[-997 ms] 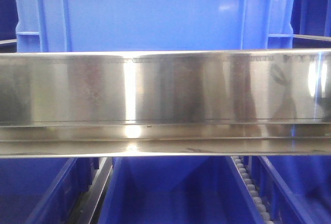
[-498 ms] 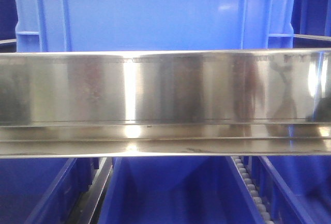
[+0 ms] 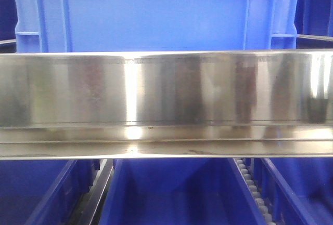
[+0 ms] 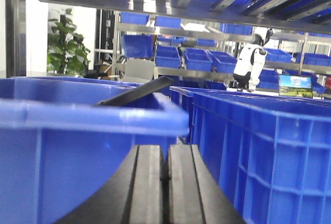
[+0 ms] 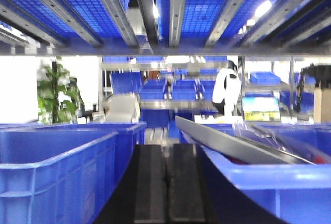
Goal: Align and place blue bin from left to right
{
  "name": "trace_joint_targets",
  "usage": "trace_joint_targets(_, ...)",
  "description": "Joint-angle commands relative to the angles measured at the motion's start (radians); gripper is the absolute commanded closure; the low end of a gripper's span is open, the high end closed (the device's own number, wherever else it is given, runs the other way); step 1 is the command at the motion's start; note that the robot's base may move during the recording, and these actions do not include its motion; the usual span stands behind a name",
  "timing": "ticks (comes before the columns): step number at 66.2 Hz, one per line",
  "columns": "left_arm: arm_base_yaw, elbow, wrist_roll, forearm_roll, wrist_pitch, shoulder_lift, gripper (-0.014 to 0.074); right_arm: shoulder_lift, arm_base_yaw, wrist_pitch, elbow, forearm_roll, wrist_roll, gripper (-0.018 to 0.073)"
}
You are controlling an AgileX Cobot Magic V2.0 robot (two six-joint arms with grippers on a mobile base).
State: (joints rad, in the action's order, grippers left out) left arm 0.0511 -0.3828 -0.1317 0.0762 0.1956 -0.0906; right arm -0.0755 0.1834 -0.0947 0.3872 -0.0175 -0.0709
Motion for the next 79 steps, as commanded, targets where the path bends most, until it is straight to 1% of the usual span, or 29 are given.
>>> trace_joint_targets(1,0.003,-0.078,0.002,-0.007,0.012,-0.072,0.0707,-0.058,-0.001,-0.073,0.071,0.002,0.002,0.0637)
trace_joint_targets(5,0.003,-0.142,0.002,-0.014,0.041,-0.133,0.0707,-0.101,-0.001,-0.134,0.122,0.002,0.002,0.0637)
trace_joint_targets(10,0.003,-0.237,0.002,-0.034,0.141,-0.214,0.0707,-0.155,-0.001,-0.196,0.182,0.009,0.002,0.0637)
trace_joint_targets(15,0.003,-0.329,0.002,-0.034,0.238,-0.294,0.0707,-0.205,-0.001,-0.249,0.244,0.018,0.002,0.0637)
trace_joint_targets(18,0.003,-0.367,0.002,-0.034,0.259,-0.331,0.0707,-0.227,-0.001,-0.271,0.273,0.018,0.002,0.0637)
trace_joint_targets(21,0.003,-0.399,0.002,-0.037,0.258,-0.365,0.0707,-0.246,-0.001,-0.271,0.295,0.018,0.002,0.0637)
trace_joint_targets(25,0.003,-0.424,0.002,-0.039,0.247,-0.397,0.0707,-0.257,-0.001,-0.233,0.301,0.018,0.002,0.0637)
trace_joint_targets(32,0.003,-0.431,0.002,-0.039,0.214,-0.427,0.0707,-0.257,-0.001,-0.195,0.301,0.018,0.002,0.0637)
trace_joint_targets(40,0.003,-0.431,0.002,-0.046,0.21,-0.432,0.0707,-0.257,-0.001,-0.144,0.301,0.018,0.002,0.0637)
trace_joint_targets(49,0.003,-0.429,0.002,-0.046,0.173,-0.433,0.0707,-0.257,-0.001,-0.152,0.301,0.018,0.002,0.0637)
trace_joint_targets(53,0.003,-0.429,0.002,-0.046,0.145,-0.433,0.0707,-0.265,-0.001,-0.111,0.299,0.018,0.002,0.0637)
trace_joint_targets(56,0.003,-0.429,0.002,-0.046,0.127,-0.437,0.0707,-0.28,-0.001,-0.107,0.301,0.018,0.002,0.0637)
trace_joint_targets(62,0.003,-0.451,0.002,-0.047,0.142,-0.474,0.0707,-0.325,-0.001,-0.149,0.32,0.045,0.002,0.0631)
trace_joint_targets(66,0.003,-0.487,0.002,-0.049,0.176,-0.515,0.0707,-0.373,-0.001,-0.196,0.354,0.054,0.002,0.0631)
trace_joint_targets(70,0.003,-0.561,0.002,-0.058,0.227,-0.554,0.0707,-0.422,-0.001,-0.242,0.409,0.054,0.002,0.0629)
trace_joint_targets(74,0.003,-0.649,0.002,-0.058,0.314,-0.608,0.0707,-0.471,-0.001,-0.293,0.479,0.049,0.002,0.0624)
trace_joint_targets(79,0.003,-0.735,0.002,-0.035,0.399,-0.67,0.0707,-0.532,-0.001,-0.349,0.551,0.018,0.002,0.0623)
